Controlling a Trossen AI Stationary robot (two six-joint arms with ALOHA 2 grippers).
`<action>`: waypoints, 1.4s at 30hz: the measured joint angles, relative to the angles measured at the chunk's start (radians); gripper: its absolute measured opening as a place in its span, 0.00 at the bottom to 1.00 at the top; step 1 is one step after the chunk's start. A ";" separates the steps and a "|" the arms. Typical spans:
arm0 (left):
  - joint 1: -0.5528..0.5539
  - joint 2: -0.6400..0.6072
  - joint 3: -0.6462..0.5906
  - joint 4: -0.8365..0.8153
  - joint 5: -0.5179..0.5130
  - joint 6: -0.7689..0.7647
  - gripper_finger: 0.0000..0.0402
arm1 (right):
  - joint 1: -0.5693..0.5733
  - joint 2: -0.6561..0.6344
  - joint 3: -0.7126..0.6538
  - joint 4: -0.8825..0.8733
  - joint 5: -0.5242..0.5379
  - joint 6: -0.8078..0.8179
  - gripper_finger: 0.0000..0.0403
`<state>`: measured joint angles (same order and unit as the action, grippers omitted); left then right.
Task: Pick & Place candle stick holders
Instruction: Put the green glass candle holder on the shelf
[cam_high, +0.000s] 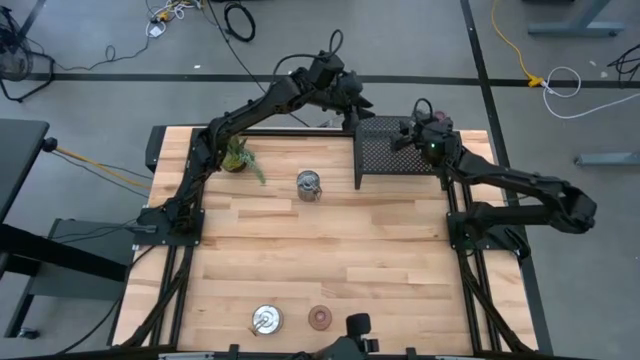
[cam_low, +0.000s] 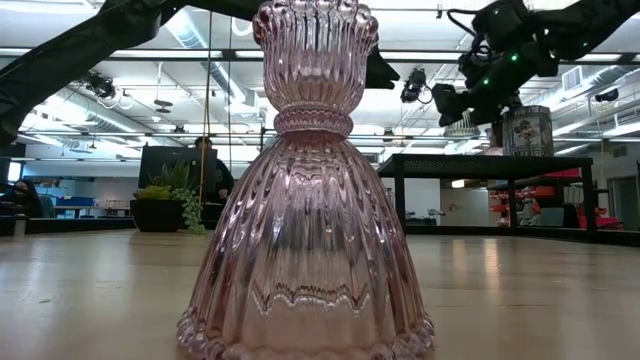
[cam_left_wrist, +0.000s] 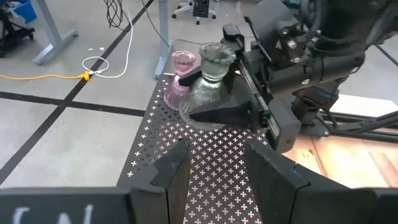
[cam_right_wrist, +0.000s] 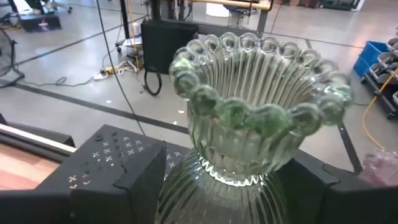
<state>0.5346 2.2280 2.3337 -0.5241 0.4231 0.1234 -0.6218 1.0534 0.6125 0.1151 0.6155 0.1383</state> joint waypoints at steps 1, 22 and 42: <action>-0.001 0.000 0.000 0.000 0.000 0.000 0.38 | -0.010 0.006 0.000 0.015 -0.013 0.000 0.62; -0.007 0.001 -0.001 0.016 0.000 0.003 0.38 | -0.112 0.141 0.000 0.119 -0.135 0.003 0.62; -0.007 0.002 -0.001 0.018 0.000 0.017 0.38 | -0.151 0.196 0.000 0.148 -0.158 0.003 0.62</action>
<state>0.5278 2.2299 2.3325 -0.5065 0.4229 0.1407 -0.7731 1.2495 0.6125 0.2635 0.4574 0.1410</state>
